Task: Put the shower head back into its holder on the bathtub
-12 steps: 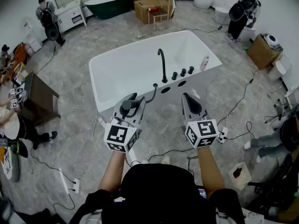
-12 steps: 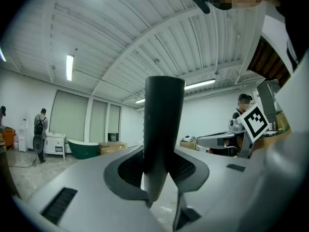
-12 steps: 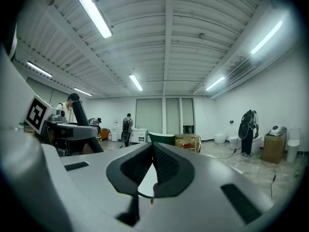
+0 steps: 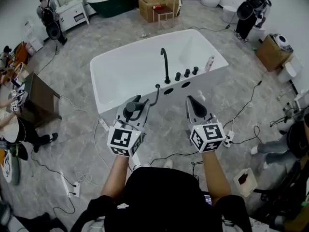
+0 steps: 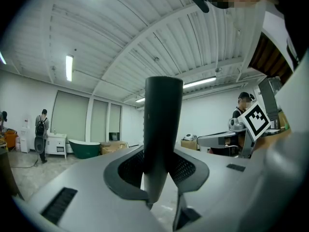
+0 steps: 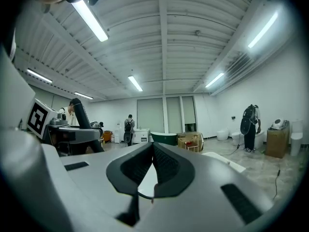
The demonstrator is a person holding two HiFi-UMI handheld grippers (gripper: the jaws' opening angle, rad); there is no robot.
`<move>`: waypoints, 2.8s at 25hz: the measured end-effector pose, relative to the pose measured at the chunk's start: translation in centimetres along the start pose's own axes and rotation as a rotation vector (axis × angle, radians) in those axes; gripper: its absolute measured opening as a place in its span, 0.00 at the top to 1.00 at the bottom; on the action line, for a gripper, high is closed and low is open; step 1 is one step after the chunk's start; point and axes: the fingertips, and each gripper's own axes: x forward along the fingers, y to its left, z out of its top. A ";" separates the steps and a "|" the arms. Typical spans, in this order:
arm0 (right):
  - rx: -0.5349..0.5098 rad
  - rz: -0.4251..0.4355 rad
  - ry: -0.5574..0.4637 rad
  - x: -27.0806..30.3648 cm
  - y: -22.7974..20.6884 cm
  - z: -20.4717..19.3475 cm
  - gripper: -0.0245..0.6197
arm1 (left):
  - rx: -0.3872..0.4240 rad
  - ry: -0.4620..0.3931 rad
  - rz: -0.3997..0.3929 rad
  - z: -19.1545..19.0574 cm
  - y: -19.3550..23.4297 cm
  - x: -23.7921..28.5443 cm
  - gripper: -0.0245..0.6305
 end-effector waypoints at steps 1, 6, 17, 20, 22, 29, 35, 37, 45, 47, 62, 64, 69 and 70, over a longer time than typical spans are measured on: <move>0.001 0.006 0.002 -0.1 -0.2 -0.1 0.94 | 0.000 0.001 0.003 -0.1 -0.4 0.2 0.76; -0.006 0.043 0.003 -0.6 -1.5 -1.2 0.94 | -0.007 0.010 0.009 -0.8 -2.3 1.3 0.76; 0.011 0.048 0.007 -0.3 -4.1 -2.8 0.94 | 0.007 0.043 0.046 -1.7 -3.3 2.9 0.76; 0.004 0.054 0.015 0.8 -4.6 -2.9 0.94 | -0.003 0.046 0.054 -2.2 -2.8 4.0 0.76; -0.006 0.055 0.025 1.7 -4.7 -3.2 0.94 | -0.008 0.054 0.057 -2.6 -2.1 4.6 0.76; -0.021 0.062 0.041 6.5 -5.7 -2.9 0.94 | -0.024 0.049 0.057 -2.8 1.2 8.2 0.76; -0.015 0.070 0.064 12.5 -6.7 -3.5 0.94 | -0.064 0.060 0.045 -3.4 4.7 12.5 0.76; -0.015 0.075 0.069 14.5 -6.9 -3.4 0.94 | -0.066 0.058 0.042 -3.4 6.1 14.0 0.76; -0.014 0.063 0.097 22.5 -7.9 -2.7 0.94 | -0.089 0.064 0.006 -3.2 11.8 19.6 0.76; -0.012 0.054 0.104 24.3 -8.1 -2.5 0.94 | -0.095 0.074 -0.004 -3.4 13.2 20.8 0.76; -0.001 -0.031 0.159 36.5 -9.2 -3.4 0.94 | -0.142 0.140 -0.108 -6.5 22.6 29.5 0.76; 0.005 -0.050 0.168 37.5 -9.6 -3.9 0.94 | -0.149 0.152 -0.125 -7.3 23.3 30.5 0.76; 0.018 -0.091 0.182 39.1 -10.6 -4.9 0.94 | -0.156 0.178 -0.172 -9.1 24.1 32.7 0.76; 0.019 -0.098 0.184 39.4 -10.8 -5.1 0.94 | -0.160 0.186 -0.181 -9.5 24.1 33.1 0.76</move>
